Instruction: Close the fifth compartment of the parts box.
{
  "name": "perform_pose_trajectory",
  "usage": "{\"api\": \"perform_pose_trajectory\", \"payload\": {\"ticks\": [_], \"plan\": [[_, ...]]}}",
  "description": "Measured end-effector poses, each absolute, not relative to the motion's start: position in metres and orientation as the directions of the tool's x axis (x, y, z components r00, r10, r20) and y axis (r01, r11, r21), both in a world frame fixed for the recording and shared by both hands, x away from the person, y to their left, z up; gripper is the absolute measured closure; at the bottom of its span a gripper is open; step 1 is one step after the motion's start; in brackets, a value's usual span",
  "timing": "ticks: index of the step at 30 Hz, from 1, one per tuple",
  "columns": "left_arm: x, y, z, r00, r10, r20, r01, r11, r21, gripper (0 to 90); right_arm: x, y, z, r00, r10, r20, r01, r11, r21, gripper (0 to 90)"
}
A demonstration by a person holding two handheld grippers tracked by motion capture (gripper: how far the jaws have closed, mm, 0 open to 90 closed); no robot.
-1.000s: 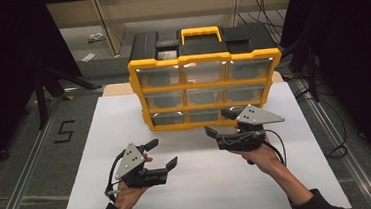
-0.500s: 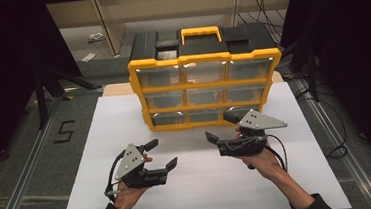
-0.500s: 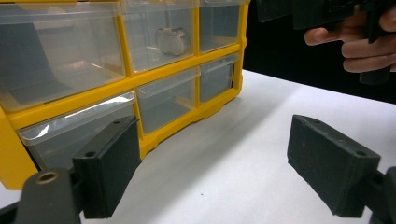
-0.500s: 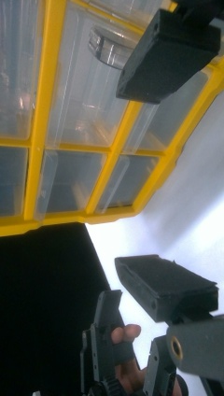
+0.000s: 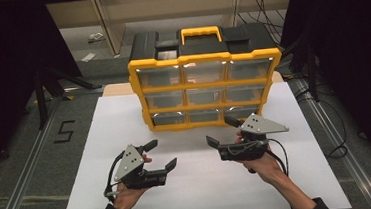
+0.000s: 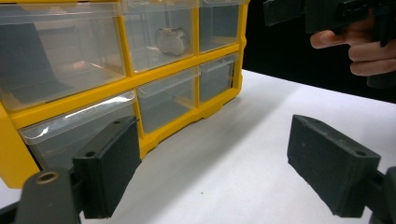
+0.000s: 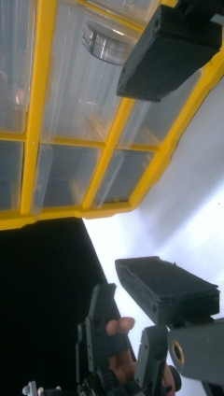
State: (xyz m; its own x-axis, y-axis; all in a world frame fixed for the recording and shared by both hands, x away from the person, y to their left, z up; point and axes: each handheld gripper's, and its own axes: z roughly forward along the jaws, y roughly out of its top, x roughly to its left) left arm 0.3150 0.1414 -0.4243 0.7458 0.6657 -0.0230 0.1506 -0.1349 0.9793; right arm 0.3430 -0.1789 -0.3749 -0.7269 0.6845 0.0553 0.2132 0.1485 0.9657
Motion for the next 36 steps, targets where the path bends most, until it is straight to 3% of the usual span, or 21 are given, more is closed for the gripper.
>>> {"api": "perform_pose_trajectory", "payload": {"ticks": [36], "plan": [[0.315,0.142,-0.424,0.746,0.666,-0.022,0.148,-0.133,0.980,16.8,0.316,-0.193,-0.390,-0.708,0.705,0.026,0.180,0.145,0.973,14.8]]}}
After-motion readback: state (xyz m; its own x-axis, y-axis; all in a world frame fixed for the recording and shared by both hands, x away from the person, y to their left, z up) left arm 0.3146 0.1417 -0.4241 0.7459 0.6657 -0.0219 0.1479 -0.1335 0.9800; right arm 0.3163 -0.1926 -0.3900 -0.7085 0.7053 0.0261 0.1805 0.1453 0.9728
